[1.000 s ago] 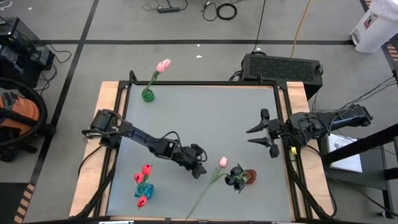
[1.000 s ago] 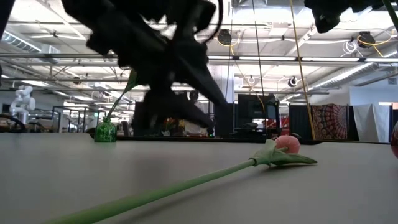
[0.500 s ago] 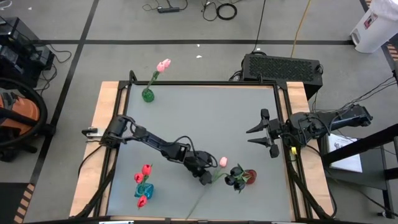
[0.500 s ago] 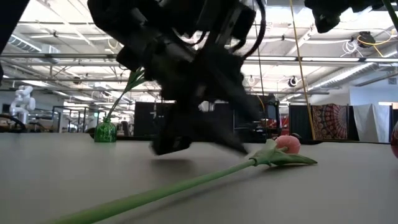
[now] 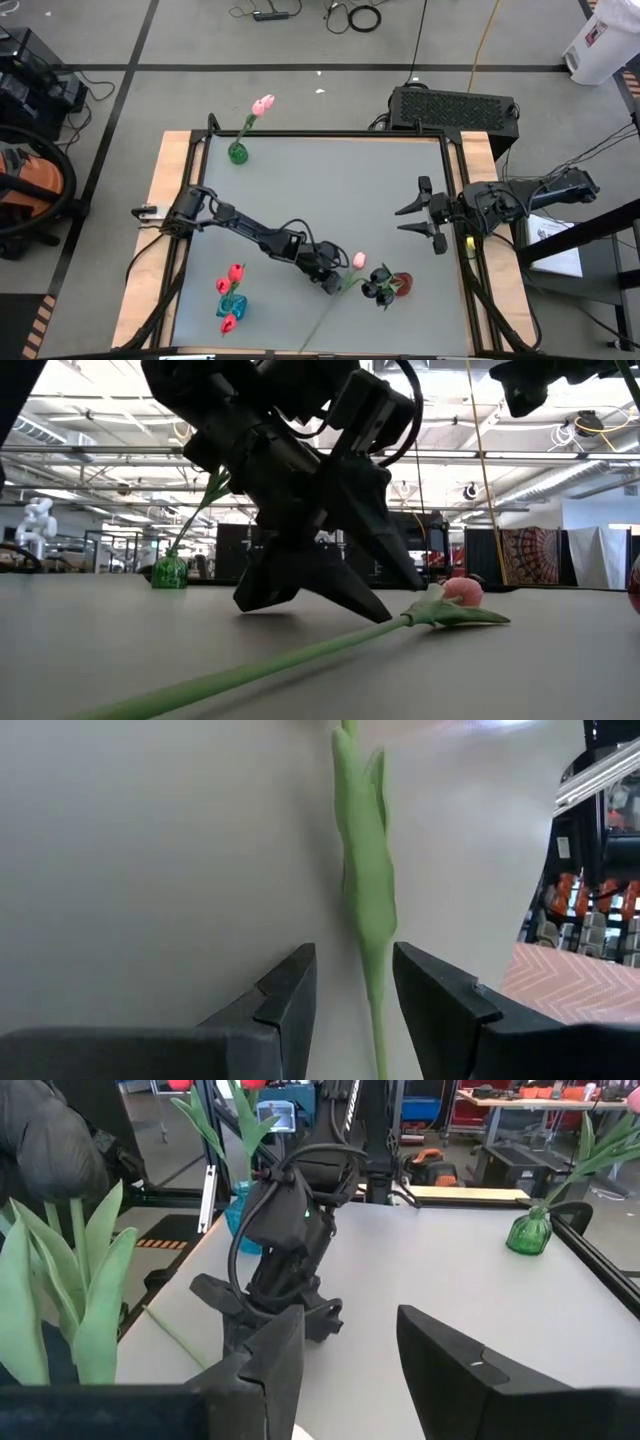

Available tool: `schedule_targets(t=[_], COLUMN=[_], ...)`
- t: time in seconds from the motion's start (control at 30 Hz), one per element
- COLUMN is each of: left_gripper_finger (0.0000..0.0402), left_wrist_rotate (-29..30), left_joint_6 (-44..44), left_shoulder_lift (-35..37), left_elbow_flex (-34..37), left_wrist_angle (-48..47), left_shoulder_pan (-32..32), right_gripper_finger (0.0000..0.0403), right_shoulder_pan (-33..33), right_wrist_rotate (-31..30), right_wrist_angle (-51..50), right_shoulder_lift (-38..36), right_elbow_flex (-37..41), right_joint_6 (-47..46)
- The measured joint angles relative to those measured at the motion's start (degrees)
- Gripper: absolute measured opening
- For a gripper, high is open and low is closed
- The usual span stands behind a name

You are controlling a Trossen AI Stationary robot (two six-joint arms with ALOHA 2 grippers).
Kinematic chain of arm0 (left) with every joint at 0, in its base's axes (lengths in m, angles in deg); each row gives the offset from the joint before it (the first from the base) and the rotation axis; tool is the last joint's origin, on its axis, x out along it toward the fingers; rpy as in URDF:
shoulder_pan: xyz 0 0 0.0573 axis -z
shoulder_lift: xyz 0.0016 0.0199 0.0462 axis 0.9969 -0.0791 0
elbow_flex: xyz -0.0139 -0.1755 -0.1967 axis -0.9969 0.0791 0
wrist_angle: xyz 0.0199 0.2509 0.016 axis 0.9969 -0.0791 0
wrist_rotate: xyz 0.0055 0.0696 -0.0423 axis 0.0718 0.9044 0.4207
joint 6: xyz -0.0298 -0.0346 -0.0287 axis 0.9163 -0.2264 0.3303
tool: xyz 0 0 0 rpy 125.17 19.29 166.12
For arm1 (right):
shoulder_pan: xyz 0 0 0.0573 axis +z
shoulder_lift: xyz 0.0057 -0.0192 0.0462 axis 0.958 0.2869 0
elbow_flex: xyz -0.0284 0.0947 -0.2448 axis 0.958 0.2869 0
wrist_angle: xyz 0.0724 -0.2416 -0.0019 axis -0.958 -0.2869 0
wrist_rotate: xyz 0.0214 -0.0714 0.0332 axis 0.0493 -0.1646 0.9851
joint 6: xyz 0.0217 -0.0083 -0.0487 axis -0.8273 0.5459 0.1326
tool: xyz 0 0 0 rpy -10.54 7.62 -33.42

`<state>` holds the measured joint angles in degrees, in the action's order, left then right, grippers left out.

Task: Sort flowers into vase by color
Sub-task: Put the pink flower into the green vase

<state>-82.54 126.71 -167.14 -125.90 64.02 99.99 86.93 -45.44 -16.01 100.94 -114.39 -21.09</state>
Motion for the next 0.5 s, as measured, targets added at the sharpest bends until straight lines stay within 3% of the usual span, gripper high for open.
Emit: schedule_targets(t=[0.5], left_gripper_finger=[0.0141], left_wrist_rotate=[0.2], left_joint_6=[2.8], left_shoulder_lift=[0.0], left_elbow_flex=[0.0], left_wrist_angle=[1.3], left_shoulder_pan=[1.7], right_gripper_finger=[0.0153], right_shoulder_pan=[0.0], right_wrist_rotate=[0.0], right_wrist_angle=[-0.1], right_shoulder_lift=[0.0], right_elbow_flex=[0.0], right_joint_6=[0.0])
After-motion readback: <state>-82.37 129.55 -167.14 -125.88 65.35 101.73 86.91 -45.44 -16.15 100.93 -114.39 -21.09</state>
